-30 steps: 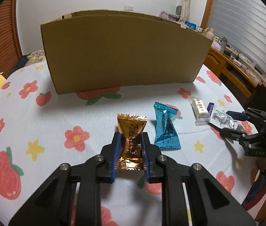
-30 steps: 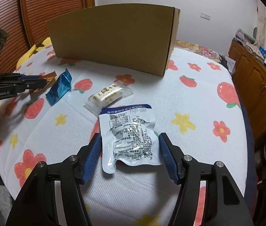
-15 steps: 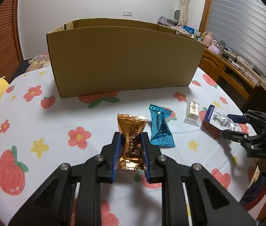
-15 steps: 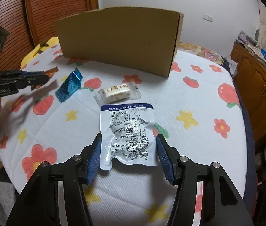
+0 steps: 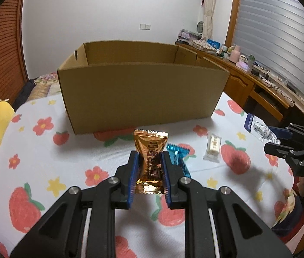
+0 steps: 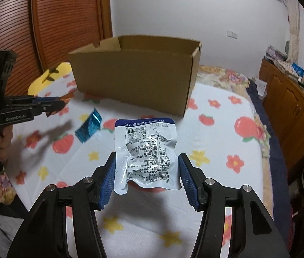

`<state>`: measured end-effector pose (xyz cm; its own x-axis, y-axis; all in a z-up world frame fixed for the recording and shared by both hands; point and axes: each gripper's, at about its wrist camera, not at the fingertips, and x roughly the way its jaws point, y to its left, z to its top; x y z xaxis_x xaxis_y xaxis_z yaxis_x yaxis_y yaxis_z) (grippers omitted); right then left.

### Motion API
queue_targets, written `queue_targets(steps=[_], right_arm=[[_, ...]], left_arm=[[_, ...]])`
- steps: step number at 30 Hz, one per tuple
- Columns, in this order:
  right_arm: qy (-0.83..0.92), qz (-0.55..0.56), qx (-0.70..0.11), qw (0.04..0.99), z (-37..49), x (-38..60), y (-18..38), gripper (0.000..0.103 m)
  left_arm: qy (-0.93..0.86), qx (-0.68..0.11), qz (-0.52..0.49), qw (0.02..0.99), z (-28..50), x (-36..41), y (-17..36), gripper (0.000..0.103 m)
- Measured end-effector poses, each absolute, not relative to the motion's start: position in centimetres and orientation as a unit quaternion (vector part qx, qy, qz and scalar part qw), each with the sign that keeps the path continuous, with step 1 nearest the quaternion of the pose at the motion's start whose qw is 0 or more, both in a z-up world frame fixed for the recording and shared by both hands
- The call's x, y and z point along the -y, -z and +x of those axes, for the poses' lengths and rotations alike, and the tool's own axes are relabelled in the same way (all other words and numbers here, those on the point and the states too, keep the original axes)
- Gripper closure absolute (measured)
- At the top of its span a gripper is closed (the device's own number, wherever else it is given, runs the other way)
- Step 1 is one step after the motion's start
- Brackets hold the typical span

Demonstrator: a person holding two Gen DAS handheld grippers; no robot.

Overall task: Organize snacks
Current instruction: 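Carry both snacks over the box and open both tools to drop them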

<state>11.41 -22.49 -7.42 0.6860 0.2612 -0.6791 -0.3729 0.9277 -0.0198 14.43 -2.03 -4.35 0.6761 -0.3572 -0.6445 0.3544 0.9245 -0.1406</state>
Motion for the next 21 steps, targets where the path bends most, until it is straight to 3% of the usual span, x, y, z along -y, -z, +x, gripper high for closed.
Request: queue_targets(steps=[21], right_arm=[[-0.179,-0.119,-0.284,0.934,16.0,19.3,0.7,0.046]], left_arm=[[0.186,-0.293,0.015,0.938,17.3,1.7,-2.5,0.085]])
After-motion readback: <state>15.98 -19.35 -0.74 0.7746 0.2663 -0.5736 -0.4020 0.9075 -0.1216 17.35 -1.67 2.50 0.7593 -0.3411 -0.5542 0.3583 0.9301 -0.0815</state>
